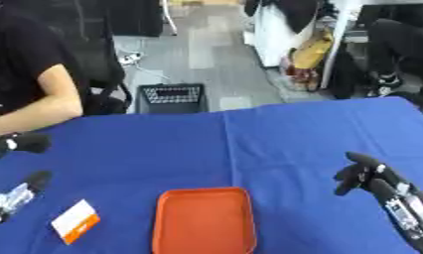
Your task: Pick up objects on the table and place them in the box.
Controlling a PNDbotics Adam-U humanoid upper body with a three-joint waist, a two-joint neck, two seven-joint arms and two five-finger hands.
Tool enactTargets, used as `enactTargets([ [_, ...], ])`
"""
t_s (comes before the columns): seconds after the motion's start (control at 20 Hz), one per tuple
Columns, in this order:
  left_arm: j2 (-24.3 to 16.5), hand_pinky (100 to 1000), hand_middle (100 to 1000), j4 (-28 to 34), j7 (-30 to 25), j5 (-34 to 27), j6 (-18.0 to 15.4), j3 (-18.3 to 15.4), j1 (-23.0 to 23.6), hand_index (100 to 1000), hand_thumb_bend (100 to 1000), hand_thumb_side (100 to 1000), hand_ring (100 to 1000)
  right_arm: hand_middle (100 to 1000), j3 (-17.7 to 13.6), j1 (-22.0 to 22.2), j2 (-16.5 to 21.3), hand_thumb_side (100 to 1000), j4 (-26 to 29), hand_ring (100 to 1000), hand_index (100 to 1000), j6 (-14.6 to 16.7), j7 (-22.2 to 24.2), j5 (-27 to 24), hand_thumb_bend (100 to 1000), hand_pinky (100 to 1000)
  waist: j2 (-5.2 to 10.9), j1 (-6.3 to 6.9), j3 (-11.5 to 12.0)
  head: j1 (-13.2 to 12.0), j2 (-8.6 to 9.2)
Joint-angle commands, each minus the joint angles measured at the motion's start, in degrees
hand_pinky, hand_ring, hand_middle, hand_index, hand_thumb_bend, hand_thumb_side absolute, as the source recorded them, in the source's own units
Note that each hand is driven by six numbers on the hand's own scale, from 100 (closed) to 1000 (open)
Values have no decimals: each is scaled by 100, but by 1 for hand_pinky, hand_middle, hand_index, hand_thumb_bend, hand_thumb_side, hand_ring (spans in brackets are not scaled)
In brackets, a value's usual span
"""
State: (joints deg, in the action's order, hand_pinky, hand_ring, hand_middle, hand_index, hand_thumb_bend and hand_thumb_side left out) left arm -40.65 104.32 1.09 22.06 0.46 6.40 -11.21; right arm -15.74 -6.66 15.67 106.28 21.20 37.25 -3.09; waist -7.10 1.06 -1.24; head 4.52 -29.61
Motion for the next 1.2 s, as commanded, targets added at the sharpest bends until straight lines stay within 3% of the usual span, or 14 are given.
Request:
enactTargets([
  [0.05,17,904,772,-232,92,377,65,-149,4,907,444,773,785,656,-38,-33,100,935,79,568,935,7,-19,19,100,581,55,1,4,55,78],
  [0.3,150,902,768,-572,59,710,-9,-101,-7,904,488,770,783,657,-33,-37,97,935,83,569,935,4,-4,21,100,582,50,-4,-3,43,63],
  [0.4,203,901,763,-760,-6,822,-53,-21,-25,903,462,826,782,657,-33,-42,94,934,83,569,935,4,1,20,100,581,50,-6,-10,37,53],
  [0.85,329,900,750,-1337,-180,1189,-201,194,-146,898,468,863,780,657,-25,-48,93,934,79,569,936,2,16,16,100,581,53,-10,-20,-2,-24],
  [1.0,363,903,750,-1384,-200,1211,-228,218,-172,898,468,869,780,657,-24,-44,91,934,73,569,936,4,23,18,100,581,55,-13,-13,-70,-214],
  [1.2,402,905,749,-1415,-217,1236,-244,241,-194,898,467,873,780,657,-28,-38,89,935,59,569,936,6,23,23,100,581,63,-20,-1,-191,-671],
])
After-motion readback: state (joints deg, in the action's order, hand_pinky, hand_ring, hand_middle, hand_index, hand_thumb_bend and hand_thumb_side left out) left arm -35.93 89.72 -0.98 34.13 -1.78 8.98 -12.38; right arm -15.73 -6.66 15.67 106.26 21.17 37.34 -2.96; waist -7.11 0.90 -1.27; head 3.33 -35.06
